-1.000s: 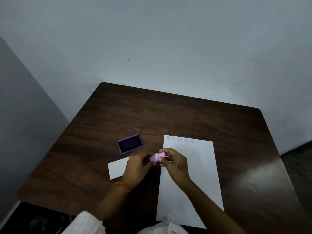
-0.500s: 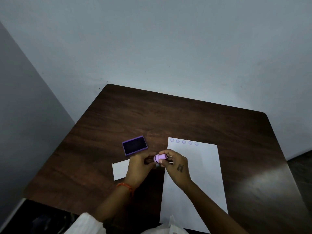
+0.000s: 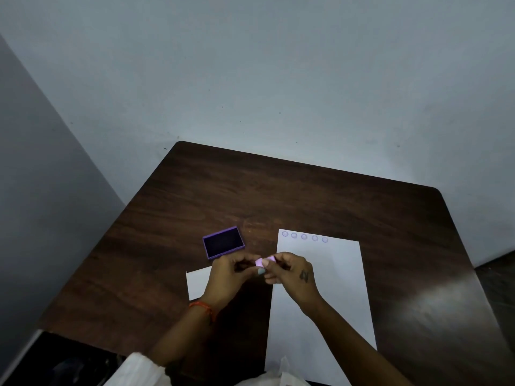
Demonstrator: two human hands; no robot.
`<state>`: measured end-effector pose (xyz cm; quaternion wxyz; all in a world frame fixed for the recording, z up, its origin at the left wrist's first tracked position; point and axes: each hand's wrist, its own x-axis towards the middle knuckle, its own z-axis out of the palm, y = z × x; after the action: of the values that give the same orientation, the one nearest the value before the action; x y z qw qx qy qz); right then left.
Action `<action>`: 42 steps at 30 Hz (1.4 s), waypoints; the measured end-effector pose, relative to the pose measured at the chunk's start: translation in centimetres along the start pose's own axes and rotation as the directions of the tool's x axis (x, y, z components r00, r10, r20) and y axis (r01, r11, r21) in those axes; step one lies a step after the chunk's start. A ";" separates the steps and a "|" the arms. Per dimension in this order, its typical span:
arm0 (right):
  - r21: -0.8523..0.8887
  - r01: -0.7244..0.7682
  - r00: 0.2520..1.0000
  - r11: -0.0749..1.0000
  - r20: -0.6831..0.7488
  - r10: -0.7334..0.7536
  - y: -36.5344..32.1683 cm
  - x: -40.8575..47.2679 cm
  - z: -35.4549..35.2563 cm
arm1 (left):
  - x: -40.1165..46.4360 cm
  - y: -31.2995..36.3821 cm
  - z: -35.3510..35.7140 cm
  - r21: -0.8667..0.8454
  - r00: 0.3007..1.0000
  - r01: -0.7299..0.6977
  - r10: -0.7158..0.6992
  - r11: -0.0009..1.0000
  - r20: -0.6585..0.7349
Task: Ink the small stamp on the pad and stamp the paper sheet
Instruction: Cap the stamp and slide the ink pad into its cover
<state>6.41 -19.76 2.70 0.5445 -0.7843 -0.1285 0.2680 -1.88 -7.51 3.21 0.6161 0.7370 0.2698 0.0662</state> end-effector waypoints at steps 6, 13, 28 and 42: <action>0.121 -0.037 0.999 0.992 0.015 0.035 -0.2 0.0 -0.4 | 0.3 0.2 0.0 -0.029 0.999 0.029 -0.029 0.999 0.018; 0.071 -0.135 0.991 0.988 0.014 0.134 -0.3 0.3 -0.5 | 0.2 0.2 0.0 -0.013 1.000 0.010 -0.011 1.000 -0.011; 0.189 -0.084 0.994 0.978 0.082 0.069 -0.4 0.2 -1.0 | 0.2 0.2 -0.2 -0.006 1.000 -0.016 0.017 1.000 0.007; 0.192 -0.206 0.978 0.960 0.078 0.194 -0.3 0.7 -0.6 | 0.3 -0.3 0.0 -0.027 1.000 -0.017 0.017 0.999 -0.014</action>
<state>7.33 -19.83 2.93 0.5861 -0.7268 -0.0371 0.3562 -1.66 -7.34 2.86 0.6237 0.7304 0.2667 0.0799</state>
